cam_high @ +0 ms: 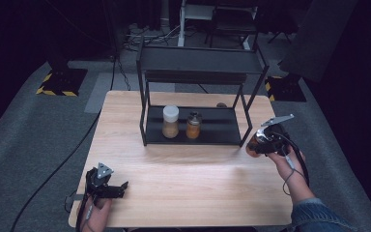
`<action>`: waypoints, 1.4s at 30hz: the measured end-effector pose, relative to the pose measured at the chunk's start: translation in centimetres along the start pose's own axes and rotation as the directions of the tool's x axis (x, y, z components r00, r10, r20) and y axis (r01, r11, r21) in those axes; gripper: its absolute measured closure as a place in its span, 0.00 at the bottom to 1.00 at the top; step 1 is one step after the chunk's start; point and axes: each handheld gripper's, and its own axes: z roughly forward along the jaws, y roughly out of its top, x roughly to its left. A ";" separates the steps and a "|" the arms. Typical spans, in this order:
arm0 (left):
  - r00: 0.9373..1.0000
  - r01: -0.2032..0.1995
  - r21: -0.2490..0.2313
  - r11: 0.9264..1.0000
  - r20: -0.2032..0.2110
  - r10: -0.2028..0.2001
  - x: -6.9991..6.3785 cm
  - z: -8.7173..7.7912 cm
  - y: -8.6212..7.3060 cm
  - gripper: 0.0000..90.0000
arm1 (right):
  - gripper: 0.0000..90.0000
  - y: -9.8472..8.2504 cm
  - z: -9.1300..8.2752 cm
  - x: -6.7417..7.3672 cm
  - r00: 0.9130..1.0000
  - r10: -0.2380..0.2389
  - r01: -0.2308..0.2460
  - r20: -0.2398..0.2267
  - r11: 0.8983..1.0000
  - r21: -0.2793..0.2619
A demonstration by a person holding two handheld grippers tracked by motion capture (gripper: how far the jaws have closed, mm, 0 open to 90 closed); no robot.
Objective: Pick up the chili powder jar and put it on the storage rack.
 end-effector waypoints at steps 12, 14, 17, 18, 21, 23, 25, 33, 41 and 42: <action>1.000 0.010 -0.003 1.000 -0.005 -0.010 -0.2 0.2 0.2 0.00 | 0.34 3.9 -1.3 0.5 0.999 -0.043 0.043 -0.006 0.999 -0.028; 1.000 0.010 -0.003 1.000 -0.004 -0.010 -0.2 0.2 0.2 0.00 | 0.34 4.6 -1.1 0.7 0.999 -0.048 0.048 -0.006 0.999 -0.025; 1.000 0.010 -0.003 1.000 -0.004 -0.010 -0.2 0.2 0.1 0.00 | 0.34 5.6 -0.6 0.9 0.998 -0.063 0.063 -0.006 0.998 -0.022; 1.000 0.009 -0.003 1.000 -0.004 -0.009 -0.2 0.2 0.2 0.00 | 0.34 6.0 -0.4 1.0 0.998 -0.065 0.065 -0.007 0.998 -0.022; 1.000 0.010 -0.003 1.000 -0.004 -0.010 -0.2 0.2 0.2 0.00 | 0.34 7.0 0.2 1.1 0.997 -0.072 0.072 -0.016 0.997 -0.026; 1.000 0.010 -0.003 1.000 -0.004 -0.010 -0.2 0.2 0.2 0.00 | 0.34 7.6 0.7 1.2 0.997 -0.077 0.077 -0.021 0.997 -0.027; 1.000 0.010 -0.003 1.000 -0.004 -0.010 -0.2 0.2 0.2 0.00 | 0.34 8.3 1.4 1.3 0.996 -0.085 0.085 -0.023 0.996 -0.025; 1.000 0.009 -0.003 1.000 -0.004 -0.009 -0.2 0.2 0.2 0.00 | 0.34 10.6 4.8 1.9 0.994 -0.108 0.108 -0.032 0.994 -0.006; 1.000 0.010 -0.003 1.000 -0.005 -0.010 -0.2 0.2 0.1 0.00 | 0.34 11.8 8.0 1.9 0.994 -0.102 0.103 -0.033 0.995 0.019; 1.000 0.010 -0.003 1.000 -0.004 -0.010 -0.2 0.2 0.1 0.00 | 0.34 11.9 8.4 1.9 0.995 -0.099 0.100 -0.031 0.995 0.023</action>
